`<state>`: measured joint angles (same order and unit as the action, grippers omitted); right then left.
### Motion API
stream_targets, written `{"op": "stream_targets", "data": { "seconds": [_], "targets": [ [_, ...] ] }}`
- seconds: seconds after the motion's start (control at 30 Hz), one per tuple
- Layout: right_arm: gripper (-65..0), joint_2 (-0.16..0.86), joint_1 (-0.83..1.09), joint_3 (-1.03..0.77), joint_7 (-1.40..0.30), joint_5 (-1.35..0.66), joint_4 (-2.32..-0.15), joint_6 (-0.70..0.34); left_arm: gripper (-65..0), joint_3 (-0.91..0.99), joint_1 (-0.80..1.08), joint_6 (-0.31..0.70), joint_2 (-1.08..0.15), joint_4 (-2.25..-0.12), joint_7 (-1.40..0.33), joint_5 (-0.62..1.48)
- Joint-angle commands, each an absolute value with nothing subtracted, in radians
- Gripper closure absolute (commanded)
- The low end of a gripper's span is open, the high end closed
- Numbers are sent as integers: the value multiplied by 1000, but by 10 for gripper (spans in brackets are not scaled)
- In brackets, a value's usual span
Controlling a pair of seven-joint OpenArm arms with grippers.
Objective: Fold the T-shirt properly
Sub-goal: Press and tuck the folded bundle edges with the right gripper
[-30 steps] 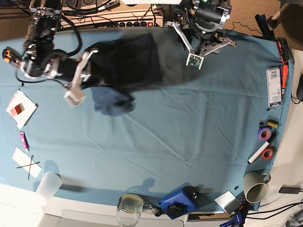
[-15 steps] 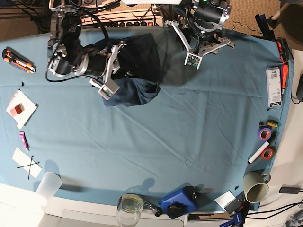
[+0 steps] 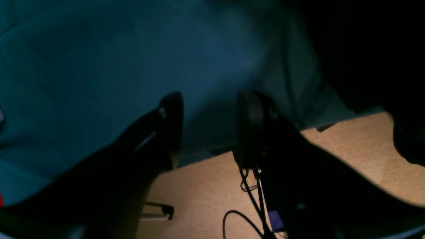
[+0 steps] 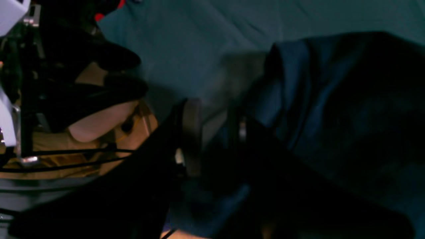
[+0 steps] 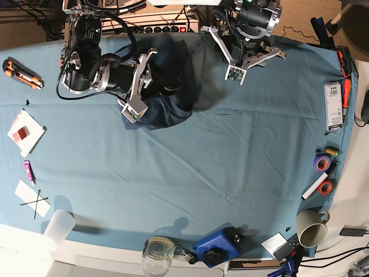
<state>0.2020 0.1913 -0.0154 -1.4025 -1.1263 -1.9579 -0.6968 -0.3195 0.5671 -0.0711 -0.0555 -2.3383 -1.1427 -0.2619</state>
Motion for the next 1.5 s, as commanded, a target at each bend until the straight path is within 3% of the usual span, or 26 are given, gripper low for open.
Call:
{"op": "stream_targets", "data": {
  "seconds": [0.0, 0.3, 0.47, 0.6, 1.03, 1.17, 1.3, 1.47],
  "targets": [
    [-142, 207, 179, -18, -1380, -1176, -1973, -698, -253, -323, 570, -71, -50, -2356, -1125, -265],
    [-139, 207, 134, -160, -1371, -1155, -2016, -698, -253, -323, 570, -71, -51, -2356, -1125, -266],
    [0, 209, 130, -310, -1301, -1066, -2014, -698, -253, -323, 570, -71, -50, -2356, -1100, -257],
    [0, 222, 130, -311, -1301, -1029, -1958, -698, -253, -323, 570, -70, -50, -2356, -1036, -220],
    [0, 222, -38, -169, -1295, -971, -1492, -698, -253, -323, 565, -55, -50, -2356, -1027, -217],
    [0, 223, -45, -158, -1352, -988, -1478, -698, -253, -323, 565, -52, -50, -2356, -1027, -217],
    [0, 246, -45, -161, -1396, -1132, -1490, -698, -253, -323, 565, -52, -51, -2356, -1024, -218],
    [0, 249, -44, -237, -1396, -1245, -1610, -698, -253, -322, 565, -52, -50, -2356, -966, -241]
  ]
}}
